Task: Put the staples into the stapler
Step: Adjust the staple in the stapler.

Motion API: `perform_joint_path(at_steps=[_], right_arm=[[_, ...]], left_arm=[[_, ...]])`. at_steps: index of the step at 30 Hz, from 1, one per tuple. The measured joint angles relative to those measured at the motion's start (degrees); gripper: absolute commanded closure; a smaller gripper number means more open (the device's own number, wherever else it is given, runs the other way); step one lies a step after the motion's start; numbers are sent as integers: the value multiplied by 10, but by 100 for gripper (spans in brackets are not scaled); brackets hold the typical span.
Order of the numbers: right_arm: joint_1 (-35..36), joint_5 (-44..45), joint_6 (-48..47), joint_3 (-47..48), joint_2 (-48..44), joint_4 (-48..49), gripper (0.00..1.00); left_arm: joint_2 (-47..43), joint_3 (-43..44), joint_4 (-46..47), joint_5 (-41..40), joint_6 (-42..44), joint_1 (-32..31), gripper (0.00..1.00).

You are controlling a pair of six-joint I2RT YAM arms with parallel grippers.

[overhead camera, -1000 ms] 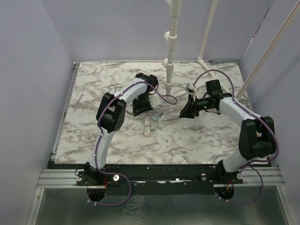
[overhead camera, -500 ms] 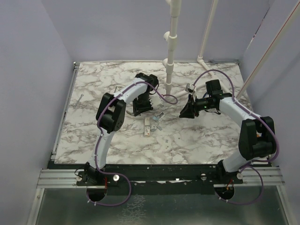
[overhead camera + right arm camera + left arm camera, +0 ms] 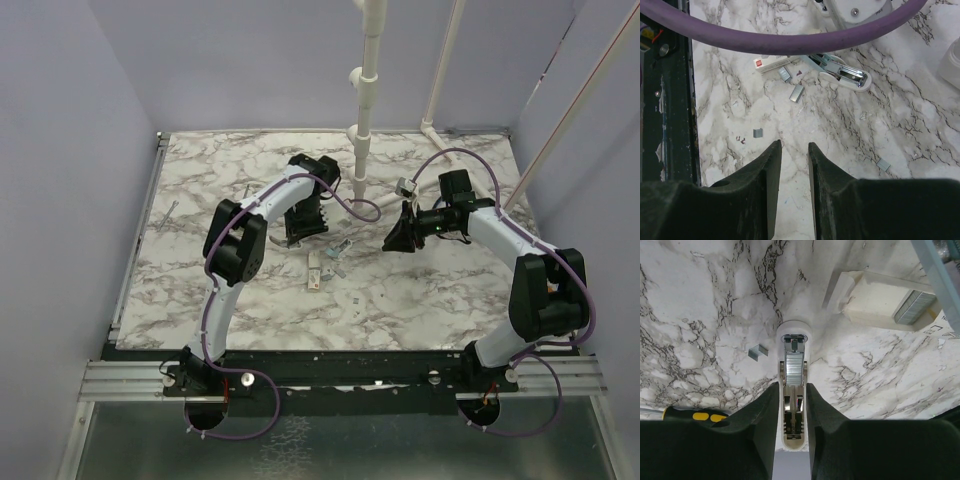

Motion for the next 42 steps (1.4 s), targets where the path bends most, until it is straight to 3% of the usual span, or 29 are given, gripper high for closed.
perform_joint_path(at_steps=[42], right_arm=[[0,0,0,0,0,0,68]], left_arm=[[-14,-39,30,-36,1,2,75]])
